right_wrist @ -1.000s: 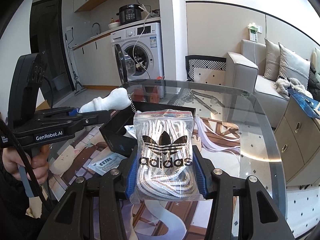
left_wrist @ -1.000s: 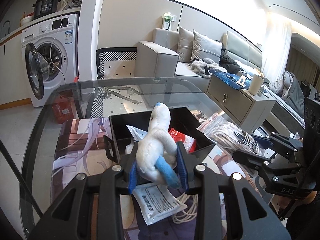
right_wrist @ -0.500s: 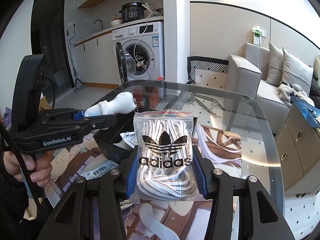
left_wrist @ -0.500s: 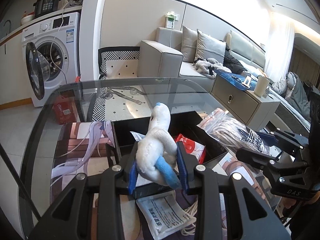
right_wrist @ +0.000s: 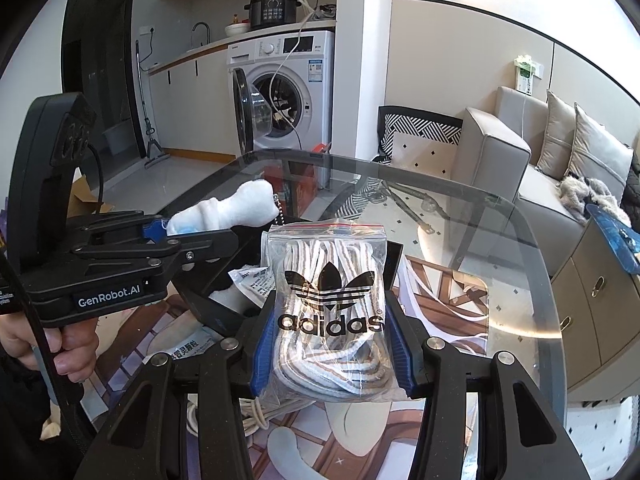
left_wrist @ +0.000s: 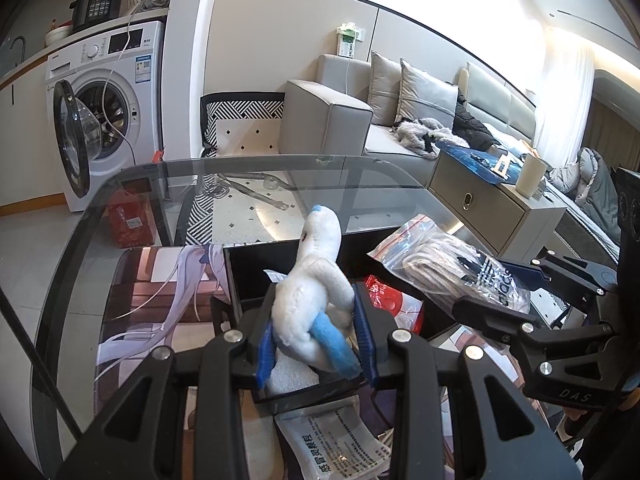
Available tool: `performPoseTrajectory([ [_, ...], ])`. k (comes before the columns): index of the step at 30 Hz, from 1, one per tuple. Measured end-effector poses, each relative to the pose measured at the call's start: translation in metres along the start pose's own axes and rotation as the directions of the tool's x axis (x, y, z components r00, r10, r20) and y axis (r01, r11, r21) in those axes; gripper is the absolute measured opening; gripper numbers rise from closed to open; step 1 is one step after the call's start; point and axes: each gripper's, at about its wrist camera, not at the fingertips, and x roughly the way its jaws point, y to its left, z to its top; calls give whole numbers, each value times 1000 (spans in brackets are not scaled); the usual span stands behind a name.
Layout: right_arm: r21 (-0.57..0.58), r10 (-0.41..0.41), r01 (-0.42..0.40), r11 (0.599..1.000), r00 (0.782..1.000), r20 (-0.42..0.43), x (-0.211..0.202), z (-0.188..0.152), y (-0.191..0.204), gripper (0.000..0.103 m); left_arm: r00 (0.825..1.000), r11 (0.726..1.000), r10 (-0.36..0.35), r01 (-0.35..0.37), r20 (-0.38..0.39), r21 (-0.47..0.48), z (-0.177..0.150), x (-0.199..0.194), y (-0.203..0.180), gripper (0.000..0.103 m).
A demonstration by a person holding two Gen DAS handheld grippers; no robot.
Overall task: Organize soft objects
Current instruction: 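Carry the plush toy over the box with left tool while right carries the rope bag, then lower and release the plush toy into the box with left tool while right releases rope bag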
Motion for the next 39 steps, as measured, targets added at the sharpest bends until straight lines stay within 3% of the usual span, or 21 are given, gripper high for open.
performPoseTrajectory([
  [28,-72,16,-22,997,997,-76,39,15,3,49,999,1000,25,-25,-29,5,3,26,-1,33],
  [39,-121,23,-43,992,987,-161,55,24,4,49,997,1000,19,-18,-71,15,0,34,-1,33],
])
